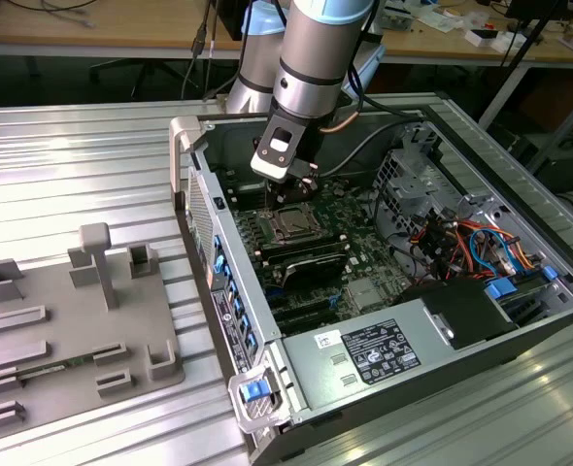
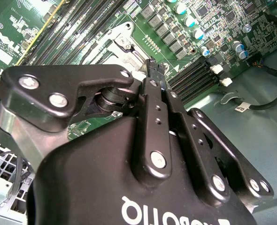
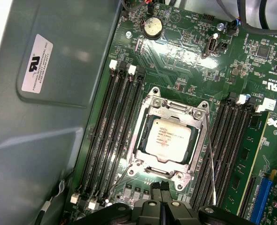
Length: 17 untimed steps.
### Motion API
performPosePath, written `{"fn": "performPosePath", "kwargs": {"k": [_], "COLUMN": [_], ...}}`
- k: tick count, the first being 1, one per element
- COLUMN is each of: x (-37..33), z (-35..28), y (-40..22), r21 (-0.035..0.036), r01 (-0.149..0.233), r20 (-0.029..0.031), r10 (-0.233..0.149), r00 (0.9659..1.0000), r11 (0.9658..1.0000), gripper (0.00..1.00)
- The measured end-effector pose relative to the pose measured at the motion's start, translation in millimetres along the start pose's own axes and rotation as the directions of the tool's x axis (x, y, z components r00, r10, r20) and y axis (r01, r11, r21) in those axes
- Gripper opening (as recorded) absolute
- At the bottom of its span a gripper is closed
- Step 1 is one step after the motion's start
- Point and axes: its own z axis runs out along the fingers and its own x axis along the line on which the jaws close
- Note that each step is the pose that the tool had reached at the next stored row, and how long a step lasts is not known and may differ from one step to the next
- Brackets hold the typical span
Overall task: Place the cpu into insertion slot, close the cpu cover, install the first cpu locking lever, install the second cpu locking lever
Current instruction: 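Install the first cpu locking lever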
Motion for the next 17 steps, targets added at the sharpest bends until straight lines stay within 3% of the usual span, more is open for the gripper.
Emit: {"fn": "performPosePath", "kwargs": {"k": [10,17], "x": [0.0,0.0], "z": [0.0,0.0], "y": [0.0,0.0], "r21": [0.0001,-0.0001], "r01": [0.002,0.029], "r20": [0.0000,0.0002], "r10": [-0.002,-0.029], "r00": [1.0000,0.9996], "r11": [1.0000,0.9996], "gripper": [0.11,0.11]}}
